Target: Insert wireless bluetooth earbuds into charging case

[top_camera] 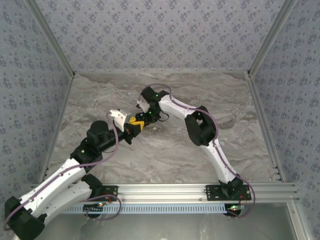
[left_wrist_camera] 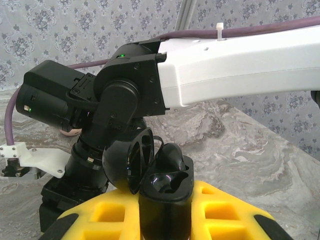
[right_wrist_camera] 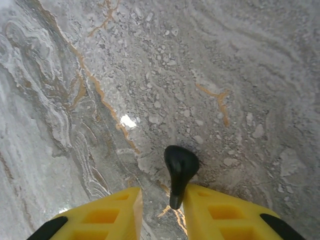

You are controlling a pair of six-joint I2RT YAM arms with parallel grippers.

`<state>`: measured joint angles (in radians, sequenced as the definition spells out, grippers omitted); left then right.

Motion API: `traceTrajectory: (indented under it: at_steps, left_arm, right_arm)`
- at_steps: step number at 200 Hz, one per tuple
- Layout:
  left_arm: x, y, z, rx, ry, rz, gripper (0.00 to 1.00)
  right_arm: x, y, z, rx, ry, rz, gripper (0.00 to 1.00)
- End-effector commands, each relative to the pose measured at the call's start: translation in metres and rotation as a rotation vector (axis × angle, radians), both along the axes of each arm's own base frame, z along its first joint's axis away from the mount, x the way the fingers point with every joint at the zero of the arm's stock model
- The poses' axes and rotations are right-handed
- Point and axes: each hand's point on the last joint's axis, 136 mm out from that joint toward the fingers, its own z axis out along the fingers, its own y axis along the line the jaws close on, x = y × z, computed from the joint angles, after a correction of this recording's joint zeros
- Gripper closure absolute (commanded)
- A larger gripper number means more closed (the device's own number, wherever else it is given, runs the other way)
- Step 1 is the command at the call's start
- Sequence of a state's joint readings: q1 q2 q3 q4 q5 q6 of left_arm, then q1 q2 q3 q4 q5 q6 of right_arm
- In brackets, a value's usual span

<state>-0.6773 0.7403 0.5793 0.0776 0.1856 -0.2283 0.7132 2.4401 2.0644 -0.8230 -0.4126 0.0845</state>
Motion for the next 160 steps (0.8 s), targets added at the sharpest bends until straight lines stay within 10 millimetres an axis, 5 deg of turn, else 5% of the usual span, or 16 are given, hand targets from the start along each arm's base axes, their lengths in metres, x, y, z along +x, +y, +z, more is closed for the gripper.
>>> traceTrajectory:
  at_steps: [1, 44, 88, 160]
  left_arm:
    - [-0.002, 0.0, 0.021, -0.03, -0.045, -0.003, 0.82]
    - [-0.002, 0.0, 0.021, -0.029, -0.047, -0.001, 0.82]
    - [0.0, 0.0, 0.021, -0.029, -0.05, 0.005, 0.82]
    - [0.006, -0.005, 0.022, -0.031, -0.052, 0.005, 0.82]
  right_arm:
    - [-0.011, -0.009, -0.009, -0.083, -0.005, -0.001, 0.75]
    - [-0.003, -0.016, -0.012, -0.123, -0.045, -0.052, 0.87]
    - [-0.001, -0.029, 0.012, -0.07, -0.102, -0.116, 0.9]
    - [-0.023, -0.105, 0.036, -0.113, -0.127, -0.283, 0.89]
